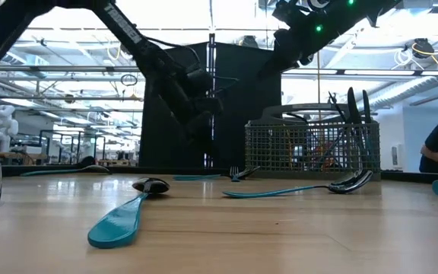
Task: Sort silverware
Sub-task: Put the blue fork into the middle of the blue utensil organizer
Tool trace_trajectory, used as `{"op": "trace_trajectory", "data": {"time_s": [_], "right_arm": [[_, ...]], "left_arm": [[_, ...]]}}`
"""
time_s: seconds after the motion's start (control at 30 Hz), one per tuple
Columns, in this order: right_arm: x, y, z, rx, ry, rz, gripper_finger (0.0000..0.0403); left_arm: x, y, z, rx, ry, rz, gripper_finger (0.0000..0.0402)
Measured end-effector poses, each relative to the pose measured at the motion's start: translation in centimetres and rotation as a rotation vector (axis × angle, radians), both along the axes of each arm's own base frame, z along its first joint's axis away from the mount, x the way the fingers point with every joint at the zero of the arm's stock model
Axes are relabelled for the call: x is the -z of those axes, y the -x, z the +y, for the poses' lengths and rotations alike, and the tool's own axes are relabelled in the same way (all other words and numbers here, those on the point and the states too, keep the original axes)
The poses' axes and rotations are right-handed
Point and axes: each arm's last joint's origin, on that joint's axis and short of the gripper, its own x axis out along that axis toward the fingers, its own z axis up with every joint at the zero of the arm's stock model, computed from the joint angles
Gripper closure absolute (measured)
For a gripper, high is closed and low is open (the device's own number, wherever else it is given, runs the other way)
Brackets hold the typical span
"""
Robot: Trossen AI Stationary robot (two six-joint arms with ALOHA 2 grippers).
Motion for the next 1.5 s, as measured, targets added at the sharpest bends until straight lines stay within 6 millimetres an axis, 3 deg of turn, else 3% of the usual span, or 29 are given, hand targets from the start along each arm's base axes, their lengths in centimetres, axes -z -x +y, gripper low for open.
{"op": "trace_trajectory", "data": {"time_s": [0.27,0.47,0.63,0.83,1.27,1.5], "right_arm": [[0.0,0.0,0.0,0.001,-0.002,-0.002,0.0309],[0.0,0.0,-0.2,0.008,-0.002,-0.001,0.0309],[0.0,0.0,-0.2,0.008,-0.001,-0.001,0.0309],[0.0,0.0,-0.2,0.008,-0.002,-0.001,0.0309],[0.0,0.0,-0.2,0.008,-0.002,0.002,0.0309],[0.4,0.2,-0.2,0.016,-0.010,0.039,0.0309]], "left_arm": [[0.5,-2.4,-0.6,-0.088,0.108,0.004,0.0240],[0.3,-3.0,-1.3,-0.263,0.160,0.002,0.0240],[0.3,-3.7,-2.6,-0.292,0.129,0.008,0.0240],[0.3,-4.4,-4.0,-0.274,0.048,0.033,0.0240],[0.9,-4.4,-6.7,-0.199,0.092,0.143,0.0240],[0.9,-4.6,-7.1,-0.120,0.058,0.142,0.0240]]}}
